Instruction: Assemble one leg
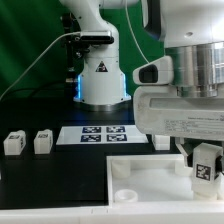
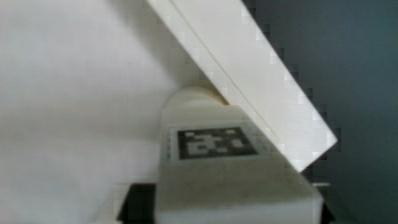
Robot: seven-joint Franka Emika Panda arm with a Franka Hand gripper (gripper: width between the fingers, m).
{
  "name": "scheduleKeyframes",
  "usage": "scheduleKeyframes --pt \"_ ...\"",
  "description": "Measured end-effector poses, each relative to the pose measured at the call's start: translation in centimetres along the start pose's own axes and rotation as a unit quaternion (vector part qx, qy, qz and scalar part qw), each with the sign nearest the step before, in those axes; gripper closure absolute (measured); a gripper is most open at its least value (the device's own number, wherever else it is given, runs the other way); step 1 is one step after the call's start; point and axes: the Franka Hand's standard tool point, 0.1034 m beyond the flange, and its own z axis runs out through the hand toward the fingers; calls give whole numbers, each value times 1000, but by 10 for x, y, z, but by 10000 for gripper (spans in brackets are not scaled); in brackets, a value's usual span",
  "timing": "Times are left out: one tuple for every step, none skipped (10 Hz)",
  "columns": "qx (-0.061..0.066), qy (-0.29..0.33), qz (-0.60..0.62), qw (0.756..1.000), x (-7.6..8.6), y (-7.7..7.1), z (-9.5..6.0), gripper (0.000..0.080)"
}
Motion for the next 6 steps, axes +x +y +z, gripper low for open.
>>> scheduleKeyframes --pt "1 -2 37 999 0 0 0 502" --pt "6 -7 139 990 0 1 1 502" --pt "13 -14 239 971 0 1 2 502" --pt "16 -19 276 961 0 2 2 502" --pt "27 -28 366 930 0 2 3 502" --pt "35 -31 406 913 0 3 3 502"
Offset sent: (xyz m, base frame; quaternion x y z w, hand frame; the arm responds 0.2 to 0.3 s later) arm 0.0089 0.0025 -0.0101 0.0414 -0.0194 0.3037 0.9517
